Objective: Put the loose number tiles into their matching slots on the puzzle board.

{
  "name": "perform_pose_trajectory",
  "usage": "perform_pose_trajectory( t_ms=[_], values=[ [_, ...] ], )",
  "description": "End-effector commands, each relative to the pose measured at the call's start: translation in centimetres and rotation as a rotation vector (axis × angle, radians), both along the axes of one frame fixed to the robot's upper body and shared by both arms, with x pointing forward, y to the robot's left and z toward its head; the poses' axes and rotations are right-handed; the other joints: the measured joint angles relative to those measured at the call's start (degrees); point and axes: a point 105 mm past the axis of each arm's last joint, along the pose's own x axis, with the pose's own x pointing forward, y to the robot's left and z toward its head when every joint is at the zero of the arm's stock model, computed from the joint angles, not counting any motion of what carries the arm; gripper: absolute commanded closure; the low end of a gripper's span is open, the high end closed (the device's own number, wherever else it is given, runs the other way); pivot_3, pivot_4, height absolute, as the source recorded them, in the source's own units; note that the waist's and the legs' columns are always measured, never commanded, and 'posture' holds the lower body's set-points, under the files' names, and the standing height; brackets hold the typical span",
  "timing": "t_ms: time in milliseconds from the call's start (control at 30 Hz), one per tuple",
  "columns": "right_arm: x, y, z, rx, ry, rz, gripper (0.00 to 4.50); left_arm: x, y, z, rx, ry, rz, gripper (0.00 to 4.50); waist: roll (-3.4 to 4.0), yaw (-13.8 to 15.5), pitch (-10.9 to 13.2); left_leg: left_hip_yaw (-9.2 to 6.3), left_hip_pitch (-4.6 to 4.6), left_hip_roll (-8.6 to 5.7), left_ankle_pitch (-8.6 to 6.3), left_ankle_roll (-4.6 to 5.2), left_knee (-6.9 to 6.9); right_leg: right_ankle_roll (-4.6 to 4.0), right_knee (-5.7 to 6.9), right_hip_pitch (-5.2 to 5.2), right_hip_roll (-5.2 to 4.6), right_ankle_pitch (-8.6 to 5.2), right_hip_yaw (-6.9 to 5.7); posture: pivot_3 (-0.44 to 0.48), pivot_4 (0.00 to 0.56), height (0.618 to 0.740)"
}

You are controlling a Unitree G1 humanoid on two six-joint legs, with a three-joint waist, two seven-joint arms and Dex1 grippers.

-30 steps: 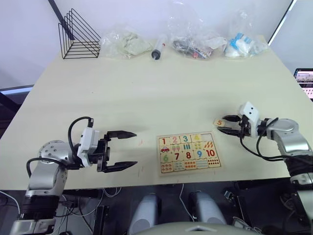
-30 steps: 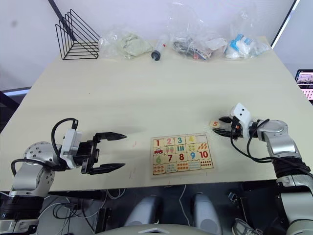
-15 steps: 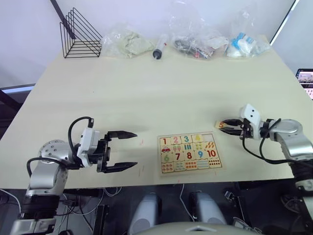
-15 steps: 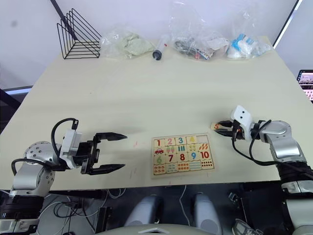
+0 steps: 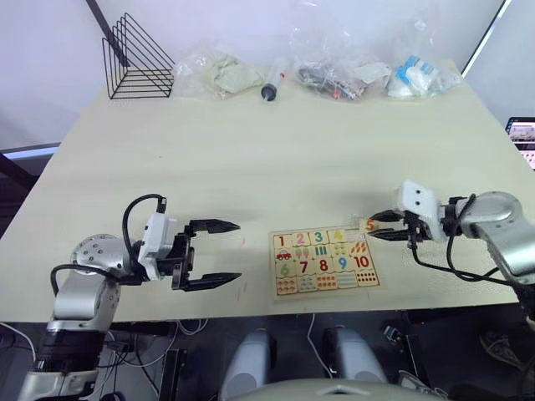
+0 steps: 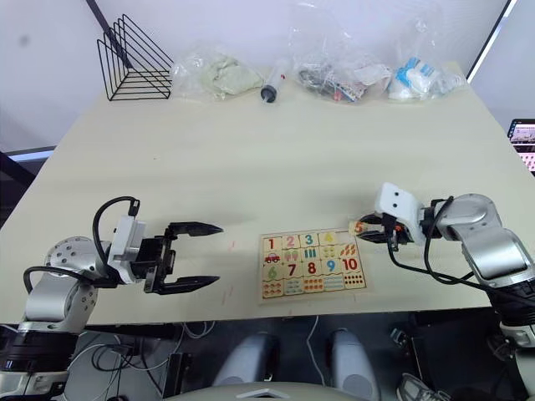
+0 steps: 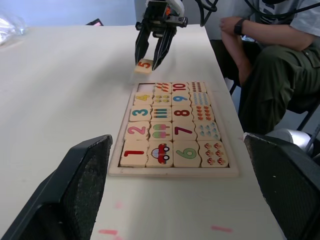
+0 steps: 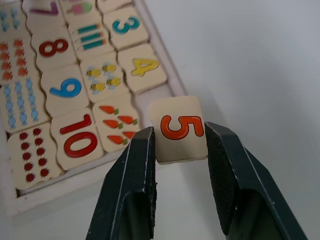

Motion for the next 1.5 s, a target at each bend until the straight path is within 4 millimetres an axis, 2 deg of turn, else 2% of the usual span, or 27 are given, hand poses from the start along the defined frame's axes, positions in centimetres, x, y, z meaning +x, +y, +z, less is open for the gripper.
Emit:
perform_pose_trajectory(
  t_ms=[33, 567, 1500],
  values=[
    [0.4, 0.4, 1.2, -0.071, -0.04, 0.007, 3.63, 0.0, -0.4, 0.9, 0.001, -0.044, -0.02, 0.0, 0.0, -0.01, 0.0, 0.0, 0.01, 0.0, 0.0, 0.0, 0.0, 0.0, 0.0, 0.0, 0.0, 0.0, 0.0, 0.0, 0.15, 0.74],
    [0.8, 1.9, 1.2, -0.249, -0.057, 0.086, 3.63, -0.3, 0.4, -0.1, 0.012, -0.046, -0.011, 0.0, 0.01, 0.05, 0.01, -0.31, -0.23, -0.01, 0.0, -0.01, 0.0, -0.02, -0.07, -0.08, -0.04, 0.0, -0.32, 0.0, 0.15, 0.74],
    [0.7, 2.9, 0.7, -0.289, -0.079, 0.162, 3.63, -0.4, 0.2, -0.4, 0.005, -0.049, -0.025, 0.0, 0.02, 0.05, 0.01, -0.44, -0.33, -0.04, 0.0, -0.01, 0.0, -0.02, -0.12, -0.1, -0.06, 0.0, -0.48, 0.0, 0.15, 0.74]
  ],
)
